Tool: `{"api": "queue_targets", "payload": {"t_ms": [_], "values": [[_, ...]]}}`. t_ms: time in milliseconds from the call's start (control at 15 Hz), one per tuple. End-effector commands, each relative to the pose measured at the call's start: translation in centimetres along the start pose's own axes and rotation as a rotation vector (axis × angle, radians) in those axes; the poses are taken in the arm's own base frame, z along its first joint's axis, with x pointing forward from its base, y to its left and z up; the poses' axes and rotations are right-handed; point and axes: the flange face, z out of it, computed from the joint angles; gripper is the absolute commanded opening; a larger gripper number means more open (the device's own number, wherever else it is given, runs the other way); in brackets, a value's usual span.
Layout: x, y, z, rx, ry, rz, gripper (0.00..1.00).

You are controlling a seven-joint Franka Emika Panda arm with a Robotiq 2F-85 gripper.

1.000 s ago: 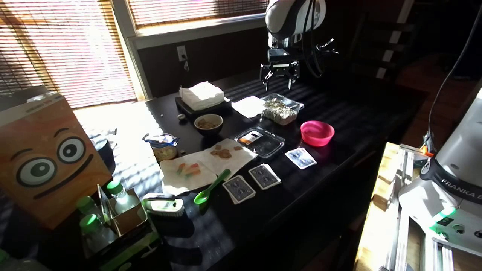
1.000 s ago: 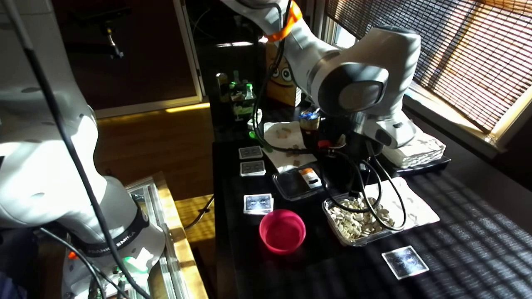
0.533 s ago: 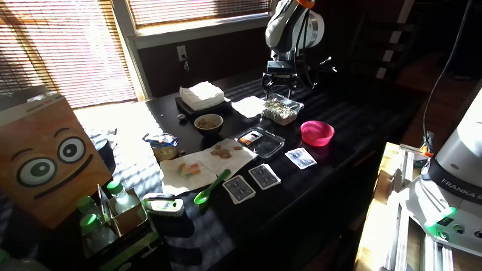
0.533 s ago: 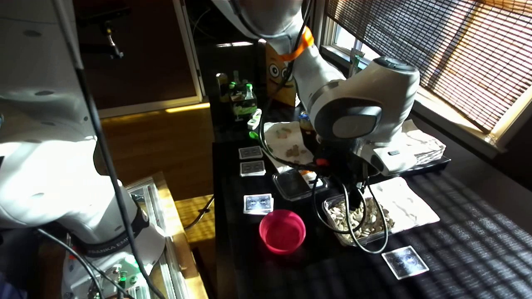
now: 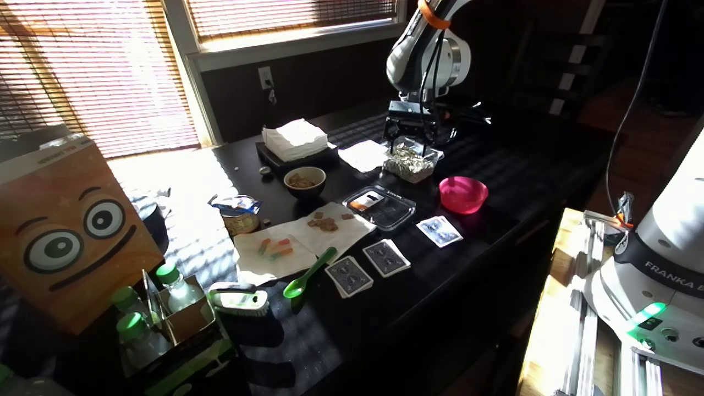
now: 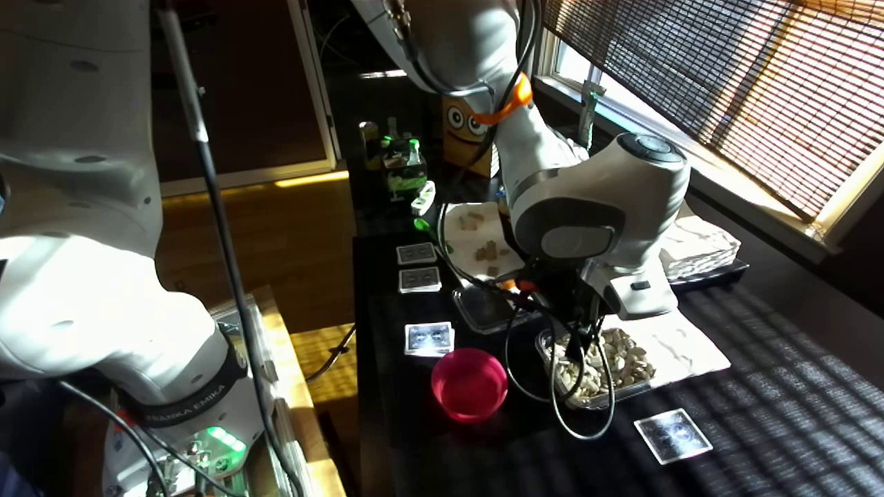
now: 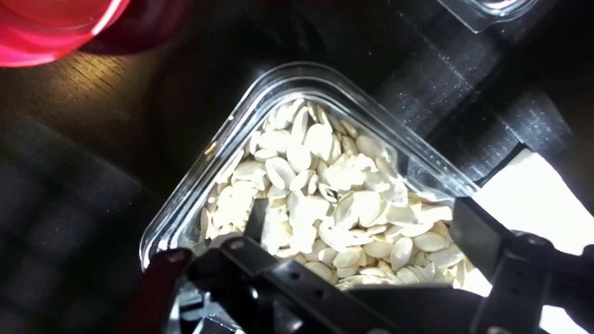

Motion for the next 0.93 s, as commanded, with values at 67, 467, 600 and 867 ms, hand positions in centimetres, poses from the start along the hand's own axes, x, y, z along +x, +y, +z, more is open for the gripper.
{"api": "queue_targets", "payload": {"t_ms": [67, 467, 600, 867], "values": [[0.36, 0.03, 0.97, 0.020, 0.007, 0.064, 1.00], [0.31, 0.22, 1.58, 0.033, -0.013, 0.101, 0.74], [0.38, 0.23, 1.55, 0.043, -0.011, 0.117, 0.59], [0.47, 0.01, 1.36, 0.061, -0.002, 0.131, 0.31]]}}
